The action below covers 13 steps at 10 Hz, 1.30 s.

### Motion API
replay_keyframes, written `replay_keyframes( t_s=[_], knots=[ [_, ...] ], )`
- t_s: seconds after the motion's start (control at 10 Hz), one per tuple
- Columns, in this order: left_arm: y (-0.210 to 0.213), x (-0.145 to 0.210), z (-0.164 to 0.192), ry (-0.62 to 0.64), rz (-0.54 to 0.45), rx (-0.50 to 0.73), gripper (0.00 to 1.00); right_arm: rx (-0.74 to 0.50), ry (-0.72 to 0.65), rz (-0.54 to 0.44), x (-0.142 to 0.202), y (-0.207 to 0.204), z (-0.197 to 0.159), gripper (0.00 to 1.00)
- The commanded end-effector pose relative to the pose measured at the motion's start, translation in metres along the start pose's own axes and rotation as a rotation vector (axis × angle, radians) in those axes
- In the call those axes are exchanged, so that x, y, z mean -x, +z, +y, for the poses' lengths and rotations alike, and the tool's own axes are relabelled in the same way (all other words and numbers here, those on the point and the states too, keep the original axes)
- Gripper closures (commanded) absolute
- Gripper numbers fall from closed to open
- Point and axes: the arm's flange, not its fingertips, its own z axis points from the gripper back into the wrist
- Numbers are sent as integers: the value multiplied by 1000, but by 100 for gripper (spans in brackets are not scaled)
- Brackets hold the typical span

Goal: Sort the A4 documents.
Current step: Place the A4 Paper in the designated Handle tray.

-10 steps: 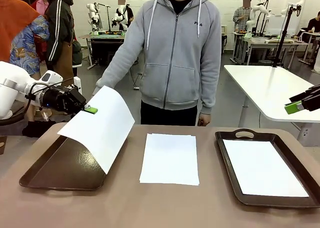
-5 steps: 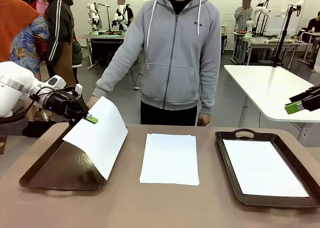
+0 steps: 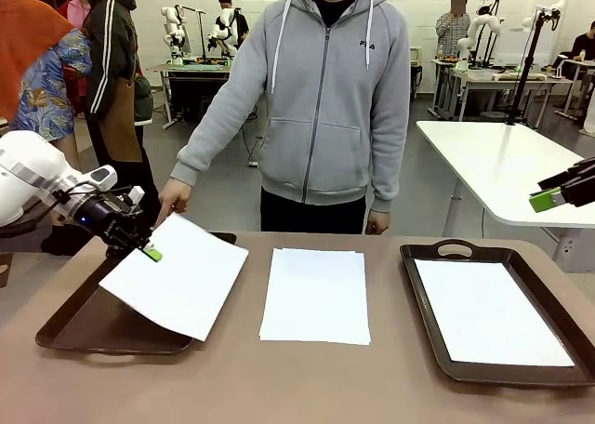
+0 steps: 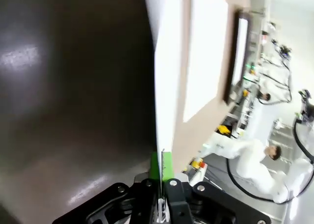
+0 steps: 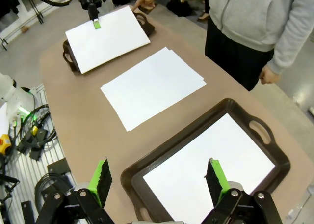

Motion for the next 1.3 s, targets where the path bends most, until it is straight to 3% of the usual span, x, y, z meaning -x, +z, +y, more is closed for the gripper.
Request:
replay_keyframes(
  t_s=[0.0,0.6,1.2],
  knots=[
    [12,5,-20,27,-10,-154,99,-3,3,-4,0,-1,0,0],
    [9,5,-16,42,-24,-246,99,-3,3,-4,0,-1,0,0],
    [6,11,-2,116,-75,-414,99,-3,3,-4,0,-1,0,0]
  ],
)
